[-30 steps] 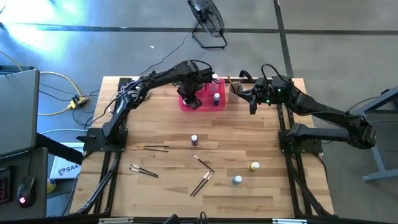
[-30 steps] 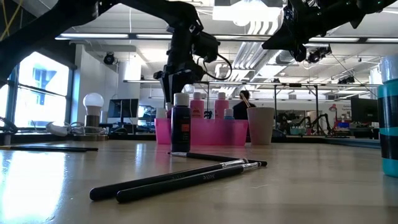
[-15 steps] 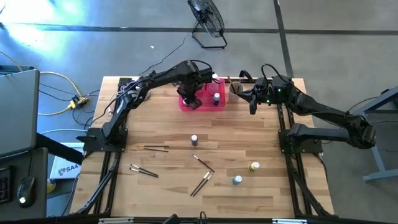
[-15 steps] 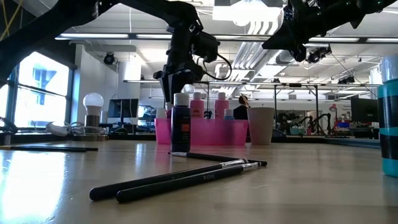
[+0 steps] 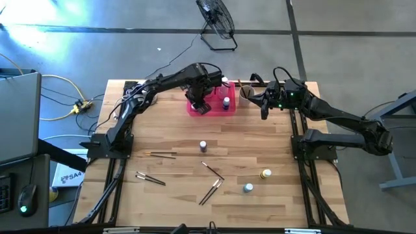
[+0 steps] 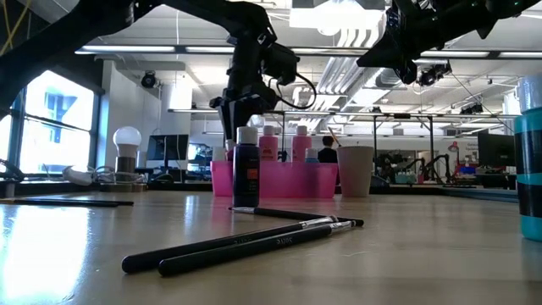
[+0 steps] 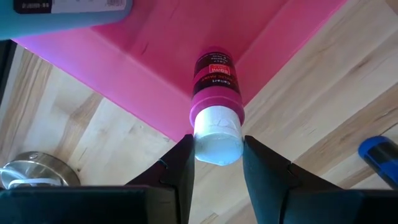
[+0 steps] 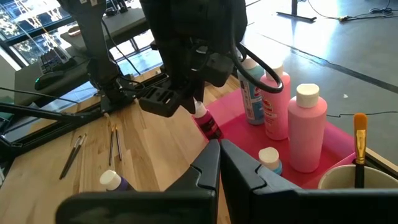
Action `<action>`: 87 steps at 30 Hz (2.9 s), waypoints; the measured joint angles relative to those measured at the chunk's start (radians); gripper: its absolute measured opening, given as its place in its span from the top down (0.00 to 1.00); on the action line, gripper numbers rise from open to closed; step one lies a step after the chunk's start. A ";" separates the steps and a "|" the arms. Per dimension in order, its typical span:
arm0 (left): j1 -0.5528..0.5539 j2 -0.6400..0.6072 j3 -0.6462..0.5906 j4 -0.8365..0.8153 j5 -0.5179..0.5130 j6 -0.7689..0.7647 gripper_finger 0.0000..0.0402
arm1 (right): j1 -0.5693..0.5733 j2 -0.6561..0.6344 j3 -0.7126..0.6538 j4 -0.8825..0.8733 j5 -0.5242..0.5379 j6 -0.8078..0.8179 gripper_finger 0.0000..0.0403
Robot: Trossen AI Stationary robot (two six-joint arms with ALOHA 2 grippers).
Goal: Pick & Place Paint Supplies
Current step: Put the small pink paint bottle into the pink bin
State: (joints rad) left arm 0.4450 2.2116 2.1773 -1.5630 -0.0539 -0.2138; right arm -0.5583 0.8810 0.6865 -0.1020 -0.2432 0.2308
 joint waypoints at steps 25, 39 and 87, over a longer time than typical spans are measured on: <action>-0.001 0.000 0.001 0.075 0.021 0.000 0.67 | 0.000 0.000 0.000 0.000 -0.003 -0.001 0.99; 0.000 0.000 0.001 0.073 0.035 0.000 0.67 | 0.000 0.000 0.000 0.000 -0.029 -0.026 0.99; 0.000 0.026 -0.009 0.065 0.042 0.008 0.67 | 0.000 0.000 0.000 0.000 -0.098 -0.022 0.99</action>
State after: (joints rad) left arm 0.4450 2.2372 2.1685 -1.4977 -0.0115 -0.2060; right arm -0.5579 0.8810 0.6865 -0.1020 -0.3412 0.2089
